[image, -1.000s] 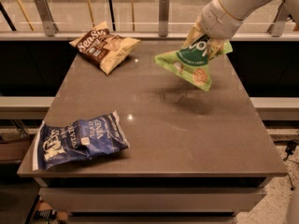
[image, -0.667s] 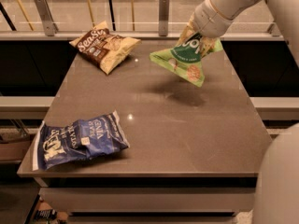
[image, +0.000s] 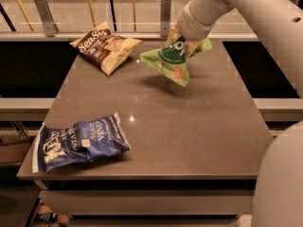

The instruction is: Move green rice chip bag near brown chip bag

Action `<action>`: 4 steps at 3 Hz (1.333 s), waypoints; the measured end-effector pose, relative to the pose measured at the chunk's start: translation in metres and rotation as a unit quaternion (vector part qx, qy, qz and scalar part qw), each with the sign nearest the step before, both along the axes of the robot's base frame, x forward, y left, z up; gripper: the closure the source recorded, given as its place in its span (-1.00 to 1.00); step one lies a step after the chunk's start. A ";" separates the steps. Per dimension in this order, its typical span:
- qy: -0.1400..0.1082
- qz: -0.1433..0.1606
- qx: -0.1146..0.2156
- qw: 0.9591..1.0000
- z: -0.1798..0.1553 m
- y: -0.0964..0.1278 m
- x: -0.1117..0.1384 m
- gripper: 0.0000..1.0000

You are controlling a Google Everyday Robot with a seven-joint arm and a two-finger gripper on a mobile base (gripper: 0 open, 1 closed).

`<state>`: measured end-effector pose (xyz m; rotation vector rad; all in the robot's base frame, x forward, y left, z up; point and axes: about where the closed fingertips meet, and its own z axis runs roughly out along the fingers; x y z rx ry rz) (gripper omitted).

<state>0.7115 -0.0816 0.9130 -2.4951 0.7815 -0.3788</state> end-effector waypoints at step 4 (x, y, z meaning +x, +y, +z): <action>-0.008 -0.037 -0.092 0.995 -0.050 0.044 0.046 1.00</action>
Offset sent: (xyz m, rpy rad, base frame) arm 0.0317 0.0367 -0.0607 -0.1533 -0.0330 -0.1345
